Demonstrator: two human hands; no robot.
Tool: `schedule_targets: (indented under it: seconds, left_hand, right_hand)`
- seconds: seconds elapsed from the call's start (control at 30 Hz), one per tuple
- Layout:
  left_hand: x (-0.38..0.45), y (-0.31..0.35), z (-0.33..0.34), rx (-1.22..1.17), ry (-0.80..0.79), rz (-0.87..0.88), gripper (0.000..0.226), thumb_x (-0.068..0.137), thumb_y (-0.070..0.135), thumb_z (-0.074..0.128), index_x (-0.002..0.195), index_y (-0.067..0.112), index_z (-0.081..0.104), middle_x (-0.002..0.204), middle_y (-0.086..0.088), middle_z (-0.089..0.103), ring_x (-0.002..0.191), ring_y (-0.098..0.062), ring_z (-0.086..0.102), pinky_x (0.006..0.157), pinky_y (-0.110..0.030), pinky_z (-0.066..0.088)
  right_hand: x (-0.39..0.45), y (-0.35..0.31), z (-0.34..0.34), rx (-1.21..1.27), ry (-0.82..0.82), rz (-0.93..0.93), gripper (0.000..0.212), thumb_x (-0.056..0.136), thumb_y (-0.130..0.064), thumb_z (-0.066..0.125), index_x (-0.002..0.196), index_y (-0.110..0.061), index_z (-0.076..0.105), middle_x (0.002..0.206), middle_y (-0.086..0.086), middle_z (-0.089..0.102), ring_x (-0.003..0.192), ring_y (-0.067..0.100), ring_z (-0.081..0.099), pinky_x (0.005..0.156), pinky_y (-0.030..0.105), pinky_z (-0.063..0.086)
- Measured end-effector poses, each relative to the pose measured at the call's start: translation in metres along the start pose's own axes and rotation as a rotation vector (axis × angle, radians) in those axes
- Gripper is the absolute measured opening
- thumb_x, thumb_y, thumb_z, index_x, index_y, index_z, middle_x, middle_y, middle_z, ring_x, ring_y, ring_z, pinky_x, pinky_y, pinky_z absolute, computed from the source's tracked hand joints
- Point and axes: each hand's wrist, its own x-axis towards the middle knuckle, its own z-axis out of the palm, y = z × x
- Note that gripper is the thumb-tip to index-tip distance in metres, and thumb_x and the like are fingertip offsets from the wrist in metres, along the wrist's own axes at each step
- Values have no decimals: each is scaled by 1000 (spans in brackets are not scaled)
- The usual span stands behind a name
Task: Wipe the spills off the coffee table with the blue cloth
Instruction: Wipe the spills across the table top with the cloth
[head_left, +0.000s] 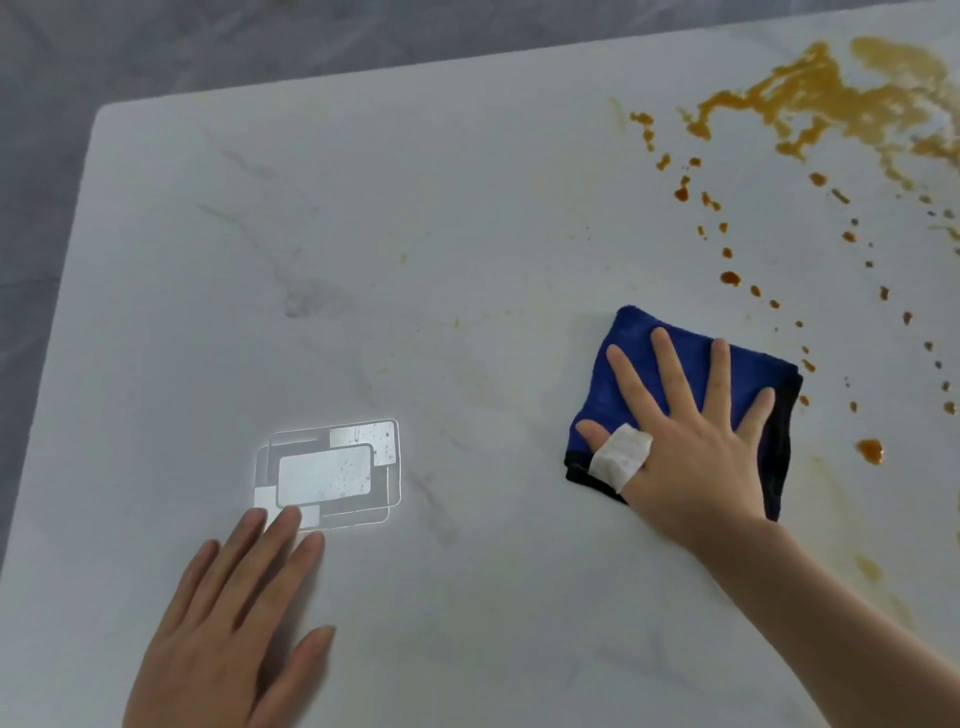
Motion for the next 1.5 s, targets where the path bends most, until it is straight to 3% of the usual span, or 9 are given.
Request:
schedule_targets:
  seconds: [0.23,0.33,0.53,0.6,0.7,0.77,1.27,1.43,1.5]
  left_hand:
    - [11,14,-7,-48,14,-61,56,90,56,31,130,19,44,127,-11,56,142,-5,19,111,-32,22]
    - [28,23,-7,-62,32,-42,58,92,59,29,143,31,29,134,-4,52,142,-12,22,112,-32,21]
    - [103,49,0,-33,-13,-118,70,92,60,19,136,12,44,144,-9,41,137,-24,29,112,-38,19]
    - [135,55,5,-32,-16,-156,71,90,62,19,139,15,42,148,-6,35,140,-24,26,113,-42,19]
    - [174,61,12,15,-45,-155,73,87,63,21,141,17,39,151,-6,31,142,-26,22,113,-43,14]
    - [191,63,18,40,-90,-168,73,83,63,21,144,24,33,155,-1,23,145,-22,13,115,-40,6]
    - [204,63,28,112,-128,-162,66,86,58,27,138,21,44,148,-7,38,139,-30,30,110,-53,23]
    - [203,63,29,103,-148,-195,66,85,61,25,140,27,40,152,0,31,142,-22,22,115,-44,11]
    - [204,63,27,103,-143,-200,66,87,62,21,140,27,40,152,0,31,142,-21,22,115,-41,9]
  right_hand:
    - [0,0,-3,12,-57,3,71,62,-77,-29,123,-45,-46,134,-10,-51,132,35,-38,106,67,-9]
    - [-1,-1,-2,29,-56,-7,71,62,-76,-30,125,-44,-44,137,-9,-49,131,36,-39,105,67,-11]
    - [2,0,2,9,-4,-15,72,66,-75,-25,129,-43,-38,143,-6,-41,132,37,-39,105,68,-12]
    - [2,-1,-1,-12,20,-14,74,74,-75,-13,140,-43,-20,153,-2,-22,138,41,-23,105,71,-2]
    - [1,-3,-11,20,-3,-8,74,83,-69,14,143,-30,33,151,8,29,136,49,22,96,75,23]
    - [2,-3,-12,1,-4,-10,73,84,-68,18,139,-27,42,148,10,37,132,51,29,92,77,27]
    - [51,-7,-17,6,103,-170,66,87,-69,18,141,-35,35,150,4,35,135,46,26,95,74,26]
    - [124,13,-35,21,182,-120,73,75,-80,0,142,-50,-2,158,-10,-1,143,33,-13,105,68,-7]
    - [141,33,-41,7,182,-42,76,70,-83,-9,140,-52,-11,157,-13,-10,142,28,-20,105,66,-8]
